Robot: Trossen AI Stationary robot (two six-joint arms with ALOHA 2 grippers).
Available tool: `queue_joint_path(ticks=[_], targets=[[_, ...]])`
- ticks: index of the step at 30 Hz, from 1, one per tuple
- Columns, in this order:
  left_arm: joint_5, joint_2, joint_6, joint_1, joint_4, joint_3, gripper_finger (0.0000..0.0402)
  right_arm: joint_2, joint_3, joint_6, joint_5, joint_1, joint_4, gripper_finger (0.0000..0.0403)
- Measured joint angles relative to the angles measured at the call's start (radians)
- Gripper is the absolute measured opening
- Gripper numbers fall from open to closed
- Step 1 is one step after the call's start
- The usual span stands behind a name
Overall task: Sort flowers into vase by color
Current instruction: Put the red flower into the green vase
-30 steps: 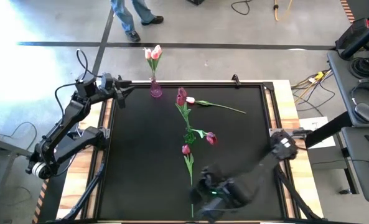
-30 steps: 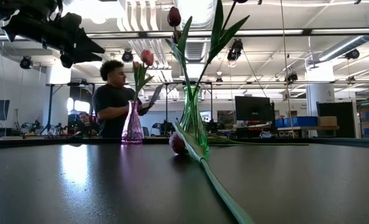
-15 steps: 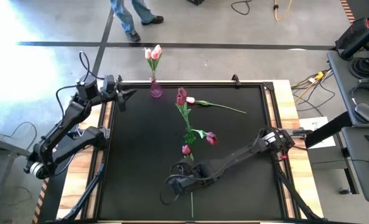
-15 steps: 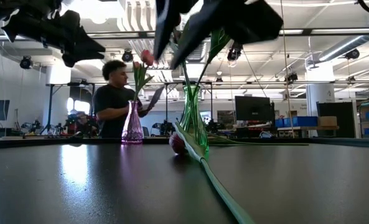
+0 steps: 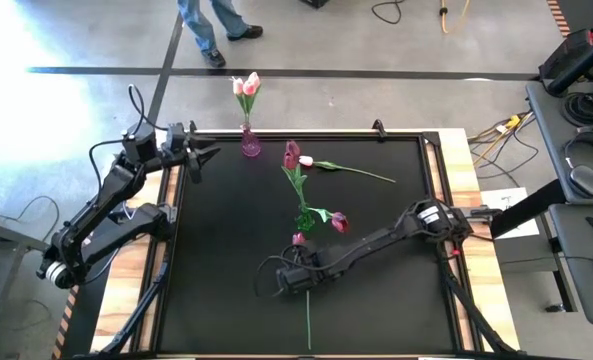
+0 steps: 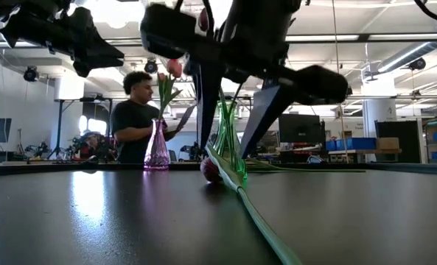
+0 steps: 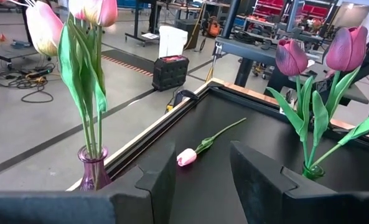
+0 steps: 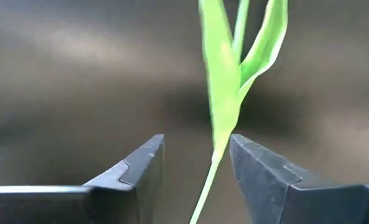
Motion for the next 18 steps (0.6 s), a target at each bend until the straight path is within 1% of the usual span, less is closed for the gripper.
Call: queue_joint_path(ticks=[3, 6, 11, 15, 18], targets=[[0.000, -0.001, 0.001, 0.000, -0.001, 0.000, 0.0134, -0.001, -0.020, -0.005, 0.000, -0.019, -0.002, 0.0181], [-0.001, -0.004, 0.001, 0.000, -0.007, 0.000, 0.0134, -0.001, -0.046, -0.005, -0.021, -0.036, -0.002, 0.0173], [-0.002, -0.009, 0.015, 0.000, -0.019, 0.000, 0.0134, -0.001, -0.078, -0.034, -0.049, -0.053, 0.051, 0.0150], [-0.003, -0.012, 0.022, 0.000, -0.027, 0.000, 0.0134, 0.014, -0.082, -0.041, -0.079, -0.059, 0.065, 0.0129], [-0.003, -0.013, 0.022, 0.000, -0.031, 0.000, 0.0134, 0.021, -0.087, -0.046, -0.091, -0.060, 0.062, 0.0106]])
